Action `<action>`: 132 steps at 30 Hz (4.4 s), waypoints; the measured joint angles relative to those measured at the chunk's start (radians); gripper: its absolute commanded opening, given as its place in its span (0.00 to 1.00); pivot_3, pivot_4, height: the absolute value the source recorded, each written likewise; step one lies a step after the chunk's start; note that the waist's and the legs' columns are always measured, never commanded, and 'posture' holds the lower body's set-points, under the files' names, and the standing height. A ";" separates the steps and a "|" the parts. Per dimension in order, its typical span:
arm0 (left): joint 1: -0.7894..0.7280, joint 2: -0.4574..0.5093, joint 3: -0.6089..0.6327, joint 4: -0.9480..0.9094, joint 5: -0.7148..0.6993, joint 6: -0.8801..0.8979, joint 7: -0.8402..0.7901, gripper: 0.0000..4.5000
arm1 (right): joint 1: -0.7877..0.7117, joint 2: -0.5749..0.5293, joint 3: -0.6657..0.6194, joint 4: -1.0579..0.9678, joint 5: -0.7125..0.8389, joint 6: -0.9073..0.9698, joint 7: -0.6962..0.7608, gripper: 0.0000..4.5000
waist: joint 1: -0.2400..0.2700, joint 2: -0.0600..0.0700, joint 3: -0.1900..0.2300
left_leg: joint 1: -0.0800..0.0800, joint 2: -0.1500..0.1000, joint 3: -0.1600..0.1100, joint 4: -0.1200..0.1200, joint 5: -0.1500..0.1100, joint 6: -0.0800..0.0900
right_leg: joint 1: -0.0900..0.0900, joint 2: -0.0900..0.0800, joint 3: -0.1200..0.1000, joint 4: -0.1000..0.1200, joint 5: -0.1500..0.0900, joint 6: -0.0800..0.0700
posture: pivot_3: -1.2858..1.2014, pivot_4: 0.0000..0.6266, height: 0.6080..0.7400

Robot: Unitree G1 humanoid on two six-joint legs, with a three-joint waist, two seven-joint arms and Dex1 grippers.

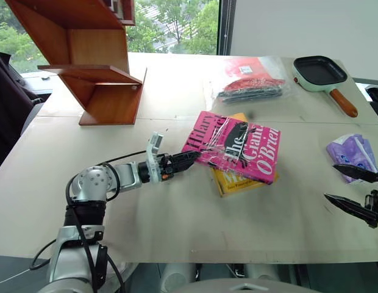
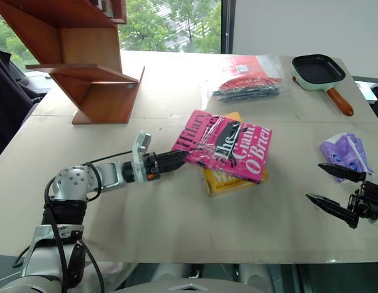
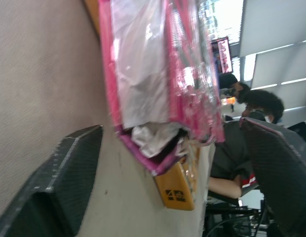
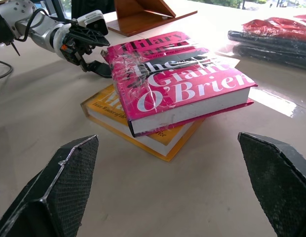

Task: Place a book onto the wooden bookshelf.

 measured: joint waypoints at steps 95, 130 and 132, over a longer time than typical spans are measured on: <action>0.639 0.310 0.477 -0.838 0.156 -0.357 -0.383 1.00 | -0.843 0.095 0.559 0.437 -0.458 0.138 -0.158 0.00 | -0.023 0.005 0.002 | -0.005 -0.001 0.002 -0.014 0.000 -0.001 | -0.008 -0.001 -0.001 -0.010 0.000 -0.001 | 0.52 0.24 1.00; 0.148 -0.215 0.021 -0.066 -0.343 -0.095 0.345 1.00 | 0.297 0.168 -0.439 -0.541 0.283 0.294 -0.023 0.99 | 0.007 -0.005 -0.013 | 0.006 -0.001 0.003 -0.009 0.000 0.000 | 0.000 0.003 0.005 0.000 0.000 -0.001 | 0.52 0.24 1.00; 0.145 -0.222 0.018 -0.059 -0.322 -0.079 0.336 1.00 | 0.340 0.179 -0.443 -0.540 0.281 0.256 0.000 0.99 | 0.005 -0.005 -0.013 | 0.011 -0.001 0.003 -0.011 0.000 0.000 | 0.004 0.002 0.005 -0.001 -0.001 -0.001 | 0.52 0.24 1.00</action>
